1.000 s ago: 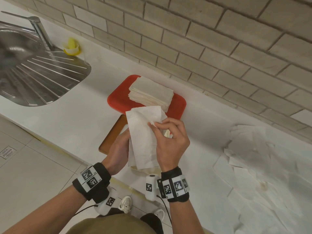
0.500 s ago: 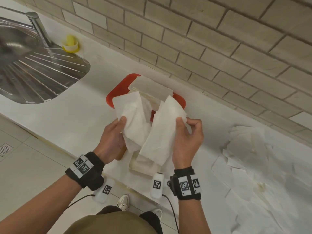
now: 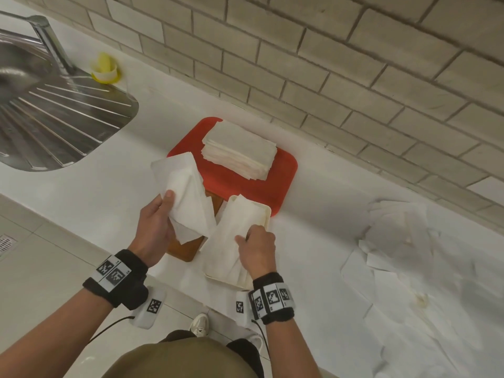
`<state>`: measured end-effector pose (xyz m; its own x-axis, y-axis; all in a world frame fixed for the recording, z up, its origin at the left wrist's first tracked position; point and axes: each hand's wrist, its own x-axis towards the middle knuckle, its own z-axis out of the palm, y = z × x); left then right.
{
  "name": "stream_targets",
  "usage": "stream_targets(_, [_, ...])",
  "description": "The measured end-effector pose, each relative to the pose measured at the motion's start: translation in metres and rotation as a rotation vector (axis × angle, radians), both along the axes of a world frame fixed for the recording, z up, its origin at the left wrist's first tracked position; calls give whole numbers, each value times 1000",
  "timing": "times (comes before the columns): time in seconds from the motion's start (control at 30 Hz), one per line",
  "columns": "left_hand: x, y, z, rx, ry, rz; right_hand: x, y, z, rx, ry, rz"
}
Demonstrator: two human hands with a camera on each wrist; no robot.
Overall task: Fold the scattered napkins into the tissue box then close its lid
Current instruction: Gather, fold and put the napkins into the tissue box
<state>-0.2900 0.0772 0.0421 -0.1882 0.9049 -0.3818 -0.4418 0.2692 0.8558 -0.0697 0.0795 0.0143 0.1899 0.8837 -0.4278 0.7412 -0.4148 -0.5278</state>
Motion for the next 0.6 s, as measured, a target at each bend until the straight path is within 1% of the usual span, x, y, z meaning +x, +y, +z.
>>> stream_targets(0.1, [0, 3, 6, -1, -12, 9, 10, 1, 6, 14, 29, -30])
stream_targets(0.17, [1, 6, 10, 6, -16, 4, 11, -1, 12, 2, -17, 32])
stream_targets(0.2, [1, 7, 12, 13, -18, -8, 10, -2, 15, 47, -63, 64])
stream_targets(0.27, [2, 11, 14, 24, -31, -33, 9, -5, 22, 237, -108, 78])
stream_targets(0.3, [2, 12, 16, 27, -41, -42, 10, -6, 26, 309, -78, 63])
stream_targets(0.33, [3, 13, 18, 32, -54, -52, 14, -6, 29, 341, -11, 36])
stream_targets(0.4, [3, 16, 22, 47, -86, -77, 20, -7, 32, 321, 124, -17])
stream_targets(0.43, [4, 18, 24, 50, -98, -91, 22, -7, 31, 291, 150, -28])
stream_targets(0.53, [7, 23, 26, 63, -131, -141, 22, -5, 18, 216, 168, -41])
stream_targets(0.6, [9, 26, 28, 81, -164, -171, 20, -5, 13, 214, 164, -49])
